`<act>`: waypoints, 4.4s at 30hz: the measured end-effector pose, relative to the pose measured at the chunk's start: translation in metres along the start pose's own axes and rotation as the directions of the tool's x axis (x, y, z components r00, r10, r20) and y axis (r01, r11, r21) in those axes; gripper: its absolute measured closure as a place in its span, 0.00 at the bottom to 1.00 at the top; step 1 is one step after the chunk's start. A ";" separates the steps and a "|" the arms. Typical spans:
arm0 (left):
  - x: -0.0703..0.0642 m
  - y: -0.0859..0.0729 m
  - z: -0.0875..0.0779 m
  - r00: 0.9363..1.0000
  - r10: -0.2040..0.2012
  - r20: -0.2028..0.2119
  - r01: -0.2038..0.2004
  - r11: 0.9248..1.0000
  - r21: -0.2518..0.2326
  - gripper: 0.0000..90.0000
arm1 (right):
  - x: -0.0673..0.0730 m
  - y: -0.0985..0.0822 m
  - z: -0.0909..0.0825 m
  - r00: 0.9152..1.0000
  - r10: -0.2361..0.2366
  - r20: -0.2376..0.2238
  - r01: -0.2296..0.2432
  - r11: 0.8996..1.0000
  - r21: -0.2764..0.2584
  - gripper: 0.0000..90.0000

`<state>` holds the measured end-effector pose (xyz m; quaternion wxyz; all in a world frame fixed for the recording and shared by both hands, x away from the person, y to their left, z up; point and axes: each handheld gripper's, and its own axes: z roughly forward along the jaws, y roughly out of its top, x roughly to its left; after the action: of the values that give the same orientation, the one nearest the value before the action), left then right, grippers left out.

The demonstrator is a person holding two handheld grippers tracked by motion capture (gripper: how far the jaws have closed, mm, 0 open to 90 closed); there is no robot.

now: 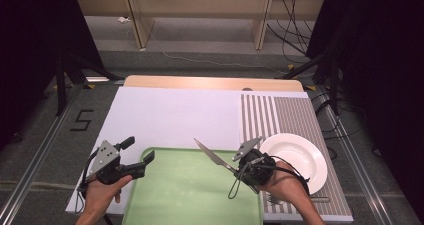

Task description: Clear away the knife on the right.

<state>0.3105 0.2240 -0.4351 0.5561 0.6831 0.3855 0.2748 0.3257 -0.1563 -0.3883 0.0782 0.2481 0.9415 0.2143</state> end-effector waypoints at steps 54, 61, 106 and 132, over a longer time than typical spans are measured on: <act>-0.001 0.000 -0.001 1.000 -0.005 0.006 0.005 1.000 -0.016 0.18 | 0.047 -0.019 0.056 0.988 0.070 -0.137 -0.032 0.965 0.262 0.89; -0.001 0.000 -0.001 1.000 -0.005 0.009 0.005 1.000 -0.016 0.18 | 0.048 -0.019 0.060 0.990 0.056 -0.127 -0.018 0.959 0.284 0.89; 0.000 -0.001 0.001 1.000 -0.004 0.002 0.004 1.000 -0.006 0.18 | 0.071 0.003 0.076 0.996 -0.080 -0.048 0.086 0.987 0.134 1.00; 0.001 -0.001 0.001 1.000 -0.013 0.003 0.013 1.000 -0.016 0.18 | 0.025 -0.027 0.060 0.997 0.080 0.012 -0.081 0.979 0.184 1.00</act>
<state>0.3116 0.2239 -0.4359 0.5640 0.6765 0.3869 0.2730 0.3074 -0.1436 -0.4549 0.0482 0.2928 0.9463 0.1284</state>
